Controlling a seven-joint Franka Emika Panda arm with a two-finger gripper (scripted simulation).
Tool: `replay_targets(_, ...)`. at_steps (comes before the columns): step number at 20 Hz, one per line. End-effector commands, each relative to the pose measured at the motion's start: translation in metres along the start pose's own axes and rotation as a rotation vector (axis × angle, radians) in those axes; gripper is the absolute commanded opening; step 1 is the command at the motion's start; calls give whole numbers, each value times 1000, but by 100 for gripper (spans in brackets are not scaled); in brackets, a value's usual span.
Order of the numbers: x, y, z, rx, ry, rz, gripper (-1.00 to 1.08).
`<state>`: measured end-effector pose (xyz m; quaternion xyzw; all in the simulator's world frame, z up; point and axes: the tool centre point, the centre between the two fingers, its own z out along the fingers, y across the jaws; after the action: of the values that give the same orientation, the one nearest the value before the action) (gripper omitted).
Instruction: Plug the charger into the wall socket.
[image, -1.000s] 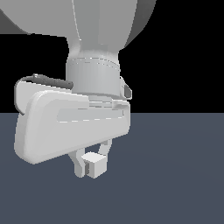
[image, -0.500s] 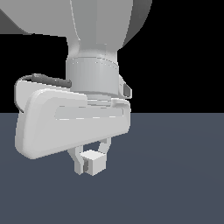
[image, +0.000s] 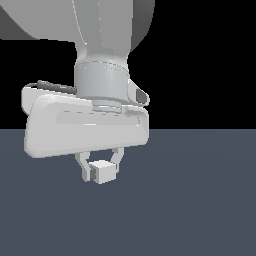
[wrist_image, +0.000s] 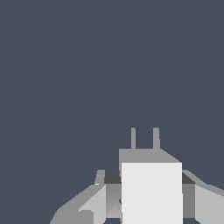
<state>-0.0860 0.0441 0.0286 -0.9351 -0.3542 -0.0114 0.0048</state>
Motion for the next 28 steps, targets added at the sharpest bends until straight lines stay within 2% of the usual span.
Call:
replay_targets(1, 8, 3, -5, -1, 1, 67, -100)
replay_targets(16, 50, 39, -39, -12, 2, 521, -100)
replay_targets(28, 66, 75, -63, -21, 1, 840, -100)
